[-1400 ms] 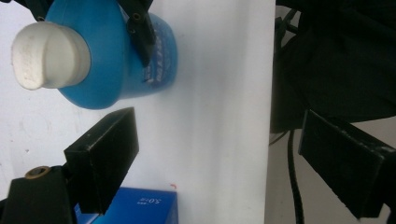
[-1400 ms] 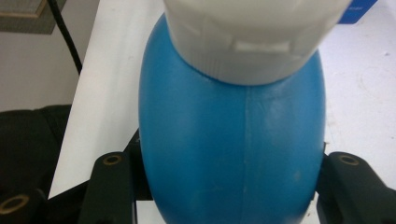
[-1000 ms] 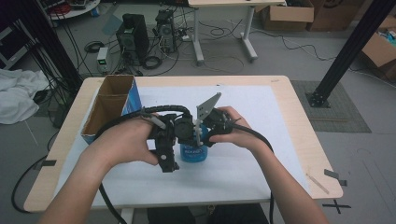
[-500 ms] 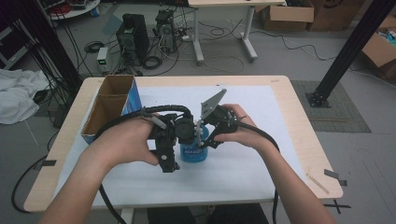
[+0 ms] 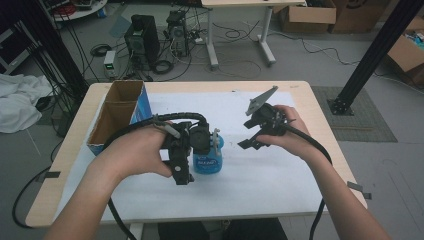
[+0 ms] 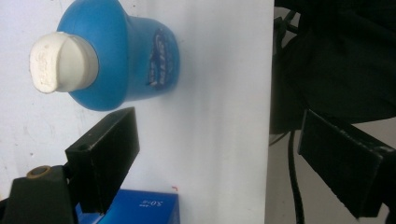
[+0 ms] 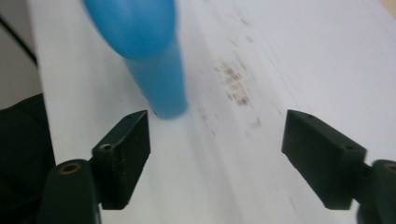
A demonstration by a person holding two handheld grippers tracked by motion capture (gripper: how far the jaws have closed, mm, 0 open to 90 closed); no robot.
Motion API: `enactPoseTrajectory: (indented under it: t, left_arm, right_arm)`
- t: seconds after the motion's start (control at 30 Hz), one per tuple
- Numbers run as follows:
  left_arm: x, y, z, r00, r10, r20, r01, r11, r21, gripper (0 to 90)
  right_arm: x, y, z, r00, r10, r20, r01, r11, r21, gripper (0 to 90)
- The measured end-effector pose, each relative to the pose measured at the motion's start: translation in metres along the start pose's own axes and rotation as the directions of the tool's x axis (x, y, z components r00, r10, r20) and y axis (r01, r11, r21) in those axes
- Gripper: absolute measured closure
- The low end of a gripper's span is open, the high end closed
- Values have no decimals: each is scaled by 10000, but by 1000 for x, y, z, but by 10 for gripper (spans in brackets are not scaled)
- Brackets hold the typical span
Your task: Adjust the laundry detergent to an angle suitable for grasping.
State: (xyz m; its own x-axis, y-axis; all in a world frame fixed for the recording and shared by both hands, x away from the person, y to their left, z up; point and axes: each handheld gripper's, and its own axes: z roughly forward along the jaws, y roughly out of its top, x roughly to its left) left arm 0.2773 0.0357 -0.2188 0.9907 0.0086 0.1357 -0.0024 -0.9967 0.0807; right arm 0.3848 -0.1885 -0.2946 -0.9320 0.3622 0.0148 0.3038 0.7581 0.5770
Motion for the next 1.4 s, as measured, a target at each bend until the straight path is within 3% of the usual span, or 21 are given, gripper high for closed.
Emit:
enactPoseTrajectory:
  t: [0.03,0.1,0.27,0.33,0.4,0.43,0.6,0.67,0.77,1.03,1.4]
  left_arm:
    - [1,1,0,10000,9,-3,-9,10000,29,132]
    - [1,2,1,10000,3,1,-3,10000,17,132]
    - [2,4,1,10000,53,5,-53,10000,45,132]
    - [3,5,2,10000,36,18,-36,10000,54,132]
    - [3,6,3,10000,79,2,-79,9999,66,132]
    - [3,6,3,9999,106,0,-106,9999,64,132]
    - [3,7,4,9999,127,-2,-127,9999,59,132]
    - [3,8,4,9999,120,-2,-120,9999,64,132]
    - [2,8,2,9999,159,32,-160,9998,134,132]
    - [2,9,-3,9999,153,-82,-152,9999,21,126]
    - [3,16,-1,9996,269,-98,-268,9996,78,126]
  right_arm:
    - [-3,-5,-9,9988,439,229,-441,9990,104,244]
    - [-6,-10,-16,9953,847,472,-861,9959,271,225]
    - [-11,-19,-26,9869,1316,930,-1383,9879,705,239]
    - [-17,-24,-32,9776,1743,1183,-1856,9783,922,245]
    - [-19,-25,-34,9747,1868,1230,-1992,9751,976,248]
    - [-21,-27,-38,9693,1956,1491,-2128,9710,1094,248]
    - [-23,-30,-49,9568,2413,1620,-2628,9565,1271,247]
    - [-24,-31,-52,9550,2481,1625,-2706,9531,1354,246]
    - [-26,-32,-58,9455,2643,1903,-2935,9447,1465,244]
    - [-35,-38,-65,9264,3117,2112,-3486,9221,1678,231]
    - [-36,-49,-69,9250,3142,2136,-3533,9180,1798,229]
